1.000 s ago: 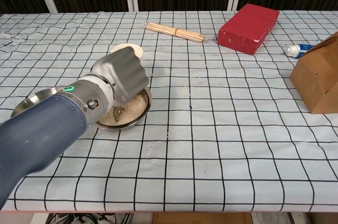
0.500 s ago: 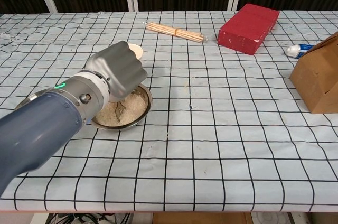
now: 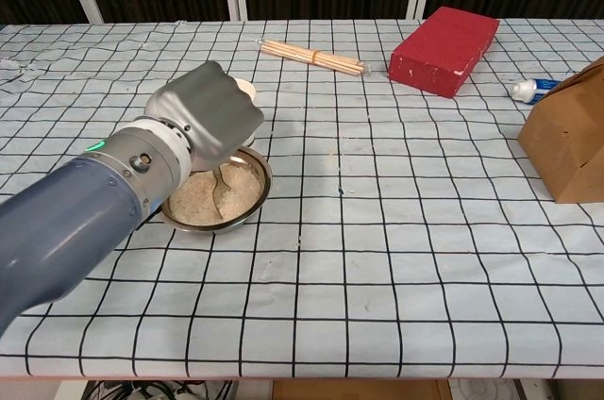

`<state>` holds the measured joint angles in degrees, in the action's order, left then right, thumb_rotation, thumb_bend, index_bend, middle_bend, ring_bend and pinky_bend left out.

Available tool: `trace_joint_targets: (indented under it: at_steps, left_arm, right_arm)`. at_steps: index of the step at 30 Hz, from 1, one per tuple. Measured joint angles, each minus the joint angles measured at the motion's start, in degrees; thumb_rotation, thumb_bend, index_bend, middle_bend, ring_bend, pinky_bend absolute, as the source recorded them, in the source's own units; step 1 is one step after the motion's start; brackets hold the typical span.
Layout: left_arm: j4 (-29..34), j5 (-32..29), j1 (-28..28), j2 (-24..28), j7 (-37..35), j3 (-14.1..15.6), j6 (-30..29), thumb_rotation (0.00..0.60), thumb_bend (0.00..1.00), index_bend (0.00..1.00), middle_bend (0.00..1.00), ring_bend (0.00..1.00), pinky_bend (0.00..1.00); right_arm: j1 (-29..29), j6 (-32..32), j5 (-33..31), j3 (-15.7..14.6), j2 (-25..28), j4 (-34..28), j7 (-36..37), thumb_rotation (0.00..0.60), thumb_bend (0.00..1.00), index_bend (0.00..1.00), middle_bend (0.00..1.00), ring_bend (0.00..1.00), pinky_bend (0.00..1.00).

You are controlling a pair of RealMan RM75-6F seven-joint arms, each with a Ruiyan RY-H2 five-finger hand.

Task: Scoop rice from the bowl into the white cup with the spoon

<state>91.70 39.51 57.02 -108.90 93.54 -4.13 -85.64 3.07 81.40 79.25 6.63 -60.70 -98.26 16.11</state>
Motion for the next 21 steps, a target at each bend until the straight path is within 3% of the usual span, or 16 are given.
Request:
trace_joint_targets:
  at_steps: [21]
  left_arm:
    - [2.11,5.75,-6.50,5.34,-13.60,0.55,0.64,0.600,0.48,0.80,1.00,1.00,1.00]
  right_arm:
    - [-0.06,-0.10,-0.20,0.02,0.06,-0.30,-0.08,0.600,0.31,0.08,0.11,0.08,0.22]
